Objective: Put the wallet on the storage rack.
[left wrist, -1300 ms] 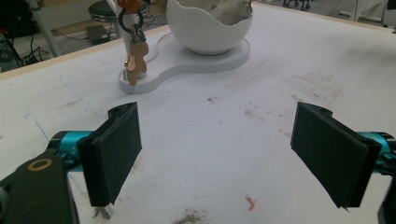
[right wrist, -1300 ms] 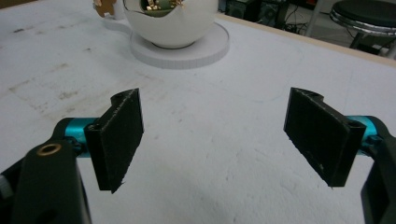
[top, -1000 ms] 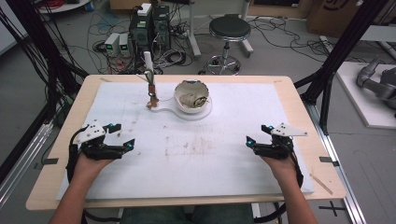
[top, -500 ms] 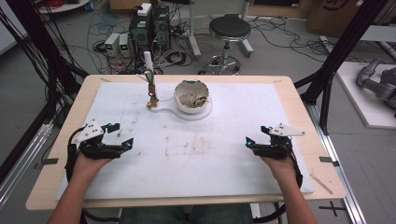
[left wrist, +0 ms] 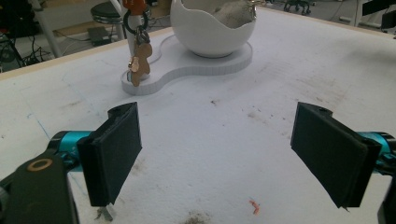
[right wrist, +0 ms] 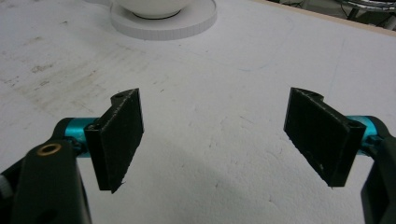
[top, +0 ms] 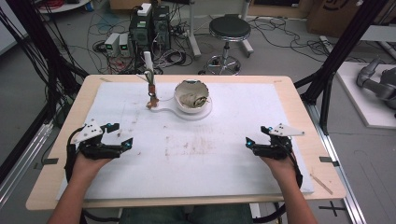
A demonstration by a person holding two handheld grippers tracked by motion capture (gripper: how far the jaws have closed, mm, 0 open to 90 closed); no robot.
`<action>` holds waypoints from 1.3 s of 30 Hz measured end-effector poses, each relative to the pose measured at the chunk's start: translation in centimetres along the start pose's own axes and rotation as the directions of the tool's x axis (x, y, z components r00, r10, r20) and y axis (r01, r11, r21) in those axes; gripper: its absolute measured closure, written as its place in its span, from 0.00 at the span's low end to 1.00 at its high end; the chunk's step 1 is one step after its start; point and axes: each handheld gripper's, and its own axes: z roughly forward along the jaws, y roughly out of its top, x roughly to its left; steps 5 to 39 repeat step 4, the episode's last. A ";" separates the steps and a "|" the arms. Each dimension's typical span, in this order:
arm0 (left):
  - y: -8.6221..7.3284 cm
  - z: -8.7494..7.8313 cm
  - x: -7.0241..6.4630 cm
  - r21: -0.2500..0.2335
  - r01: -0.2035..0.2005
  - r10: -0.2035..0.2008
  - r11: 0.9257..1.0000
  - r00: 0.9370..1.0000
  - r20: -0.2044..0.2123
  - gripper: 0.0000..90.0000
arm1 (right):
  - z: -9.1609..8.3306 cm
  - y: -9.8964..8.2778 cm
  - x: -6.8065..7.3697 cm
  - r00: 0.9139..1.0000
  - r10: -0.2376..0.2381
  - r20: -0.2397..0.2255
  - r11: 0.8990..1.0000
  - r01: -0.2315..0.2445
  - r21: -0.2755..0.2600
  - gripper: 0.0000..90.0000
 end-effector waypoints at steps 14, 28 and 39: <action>0.1 -0.1 0.1 -0.004 -0.002 0.002 1.000 1.000 0.001 0.18 | -0.1 0.0 0.1 1.000 0.003 0.002 1.000 -0.003 0.000 0.23; 0.1 -0.1 0.1 -0.004 -0.002 0.002 1.000 1.000 0.001 0.18 | -0.1 0.0 0.1 1.000 0.003 0.002 1.000 -0.003 0.000 0.23; 0.1 -0.1 0.1 -0.004 -0.002 0.002 1.000 1.000 0.001 0.18 | -0.1 0.0 0.1 1.000 0.003 0.002 1.000 -0.003 0.000 0.23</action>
